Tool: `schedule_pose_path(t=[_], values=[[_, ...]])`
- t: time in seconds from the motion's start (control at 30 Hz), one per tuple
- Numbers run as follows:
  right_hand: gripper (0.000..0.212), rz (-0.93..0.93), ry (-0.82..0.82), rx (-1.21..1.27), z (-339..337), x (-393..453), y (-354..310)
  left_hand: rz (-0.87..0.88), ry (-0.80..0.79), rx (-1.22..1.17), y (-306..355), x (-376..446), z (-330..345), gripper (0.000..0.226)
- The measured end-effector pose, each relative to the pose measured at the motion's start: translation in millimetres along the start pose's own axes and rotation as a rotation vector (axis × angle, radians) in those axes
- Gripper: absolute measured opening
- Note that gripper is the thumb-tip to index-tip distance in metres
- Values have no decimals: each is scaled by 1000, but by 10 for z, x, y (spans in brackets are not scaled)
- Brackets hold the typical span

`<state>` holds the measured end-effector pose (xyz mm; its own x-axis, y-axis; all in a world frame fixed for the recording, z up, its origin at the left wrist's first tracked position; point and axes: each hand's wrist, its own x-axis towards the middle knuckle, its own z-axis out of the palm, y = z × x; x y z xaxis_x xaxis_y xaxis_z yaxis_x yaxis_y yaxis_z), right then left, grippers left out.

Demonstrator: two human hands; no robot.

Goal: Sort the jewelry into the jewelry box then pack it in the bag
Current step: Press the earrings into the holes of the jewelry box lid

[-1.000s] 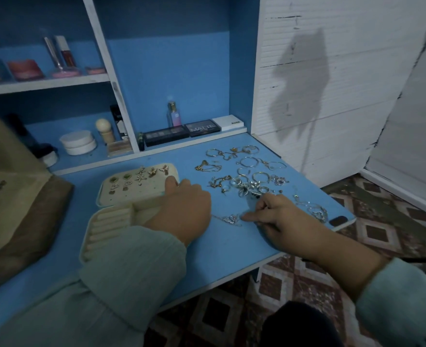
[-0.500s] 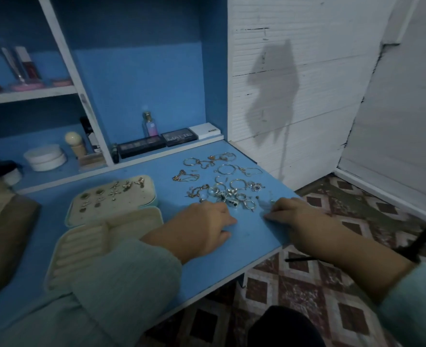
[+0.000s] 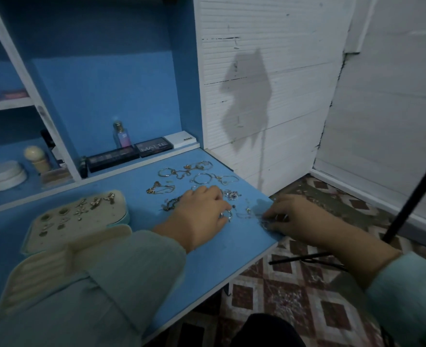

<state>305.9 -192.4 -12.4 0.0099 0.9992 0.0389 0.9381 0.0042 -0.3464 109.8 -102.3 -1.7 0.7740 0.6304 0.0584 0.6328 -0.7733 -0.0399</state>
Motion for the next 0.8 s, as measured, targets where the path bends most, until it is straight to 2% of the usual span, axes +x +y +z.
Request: schedule_pose_path(t=[0.23,0.57,0.8], values=[[21,11,18,80,50,83,34,-23,-39,4,-5,112,32,35],[17,211,137,282,60,464,66,-188,-88,-103,-82,275,-60,34],[7,209,115,273,89,597,27,-91,-128,-1,12,469,-29,33]])
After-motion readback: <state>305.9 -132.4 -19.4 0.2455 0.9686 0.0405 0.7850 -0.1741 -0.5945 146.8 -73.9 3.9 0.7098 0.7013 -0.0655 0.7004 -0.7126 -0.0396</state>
